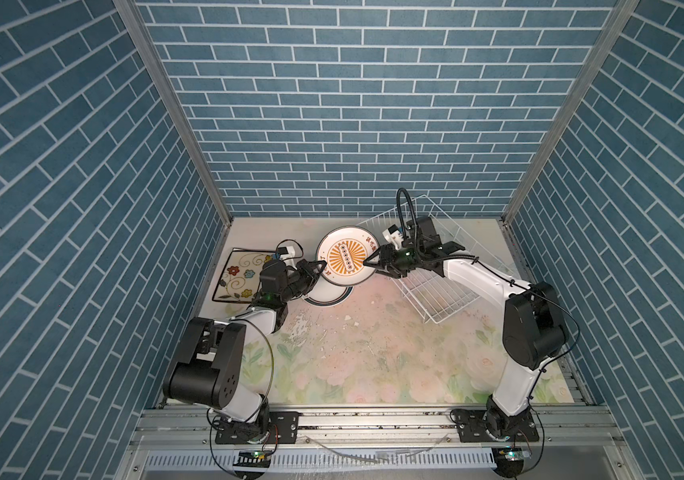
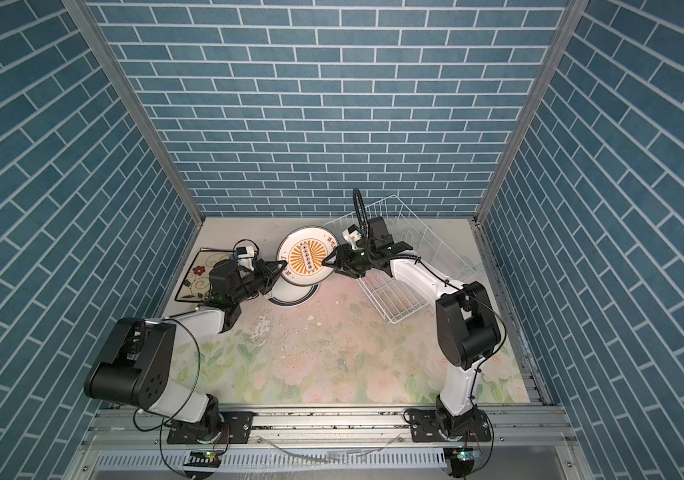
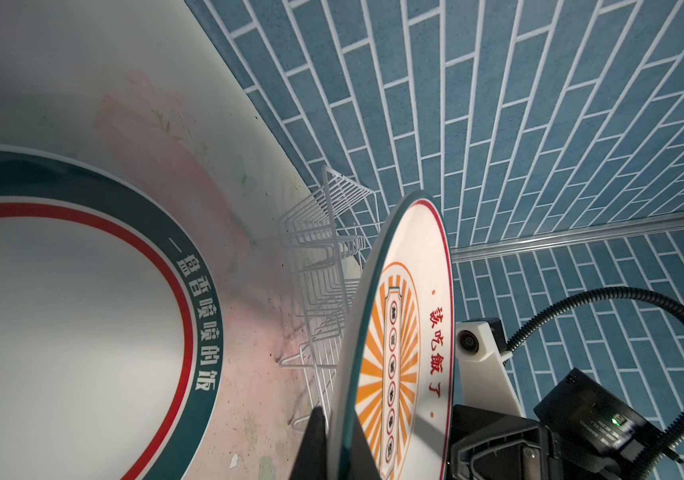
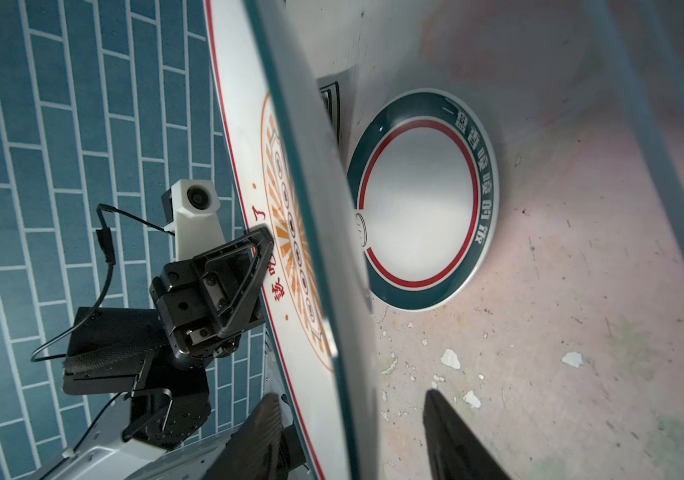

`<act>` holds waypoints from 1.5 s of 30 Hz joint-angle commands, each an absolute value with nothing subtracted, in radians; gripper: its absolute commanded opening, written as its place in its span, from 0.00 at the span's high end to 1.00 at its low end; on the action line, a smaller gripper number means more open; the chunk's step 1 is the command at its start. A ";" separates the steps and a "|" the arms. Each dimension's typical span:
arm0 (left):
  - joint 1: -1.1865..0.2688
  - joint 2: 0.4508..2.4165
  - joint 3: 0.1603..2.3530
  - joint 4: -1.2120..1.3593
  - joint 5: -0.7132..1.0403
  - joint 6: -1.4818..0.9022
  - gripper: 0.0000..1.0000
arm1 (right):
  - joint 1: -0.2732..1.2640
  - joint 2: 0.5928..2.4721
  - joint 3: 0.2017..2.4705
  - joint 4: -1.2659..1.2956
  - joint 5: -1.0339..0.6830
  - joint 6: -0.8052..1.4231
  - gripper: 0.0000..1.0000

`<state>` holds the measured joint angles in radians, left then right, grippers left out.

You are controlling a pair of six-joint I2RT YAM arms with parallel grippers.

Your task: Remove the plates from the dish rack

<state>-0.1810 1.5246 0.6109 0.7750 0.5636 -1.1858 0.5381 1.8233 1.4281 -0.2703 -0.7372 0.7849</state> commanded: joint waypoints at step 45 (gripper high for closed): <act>-0.101 1.451 0.649 0.291 0.300 -0.952 1.00 | 0.435 1.607 1.396 -0.504 -0.581 0.604 0.23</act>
